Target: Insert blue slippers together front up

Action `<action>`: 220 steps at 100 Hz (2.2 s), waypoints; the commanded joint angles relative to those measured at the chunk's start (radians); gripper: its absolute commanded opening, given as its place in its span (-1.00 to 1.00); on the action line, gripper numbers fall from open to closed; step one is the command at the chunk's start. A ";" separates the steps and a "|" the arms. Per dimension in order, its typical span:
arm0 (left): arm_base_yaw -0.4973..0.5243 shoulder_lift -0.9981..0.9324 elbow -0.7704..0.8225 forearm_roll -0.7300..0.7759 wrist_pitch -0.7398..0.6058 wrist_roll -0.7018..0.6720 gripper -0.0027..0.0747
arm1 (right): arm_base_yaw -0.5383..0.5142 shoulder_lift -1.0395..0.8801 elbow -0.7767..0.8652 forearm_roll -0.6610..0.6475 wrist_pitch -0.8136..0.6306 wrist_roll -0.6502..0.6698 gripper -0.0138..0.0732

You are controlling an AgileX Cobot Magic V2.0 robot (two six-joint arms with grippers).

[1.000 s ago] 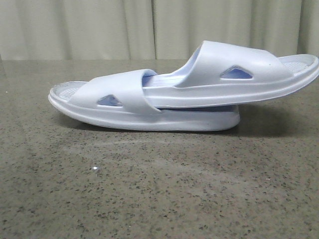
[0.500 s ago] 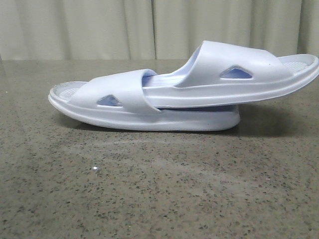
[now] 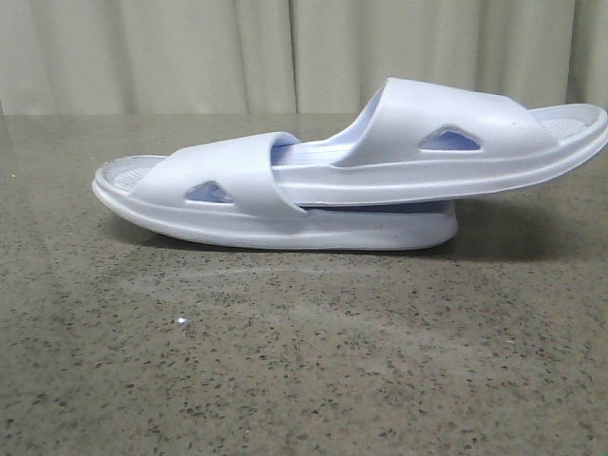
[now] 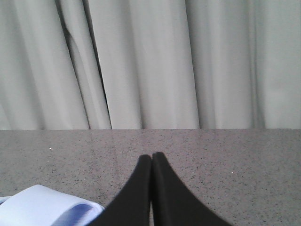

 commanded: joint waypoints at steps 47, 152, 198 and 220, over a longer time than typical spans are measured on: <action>0.032 -0.211 0.069 1.085 0.014 -0.832 -0.89 | -0.002 0.008 -0.026 -0.048 0.012 -0.016 -0.93; 0.171 -0.325 0.237 1.099 0.012 -0.863 -0.89 | -0.002 0.008 -0.026 -0.048 0.014 -0.016 -0.93; 0.171 -0.325 0.237 1.099 0.012 -0.863 -0.89 | -0.002 0.008 -0.026 -0.048 0.014 -0.016 -0.93; 0.171 -0.325 0.237 1.099 0.012 -0.863 -0.89 | -0.002 0.008 -0.026 -0.048 0.268 0.009 -0.93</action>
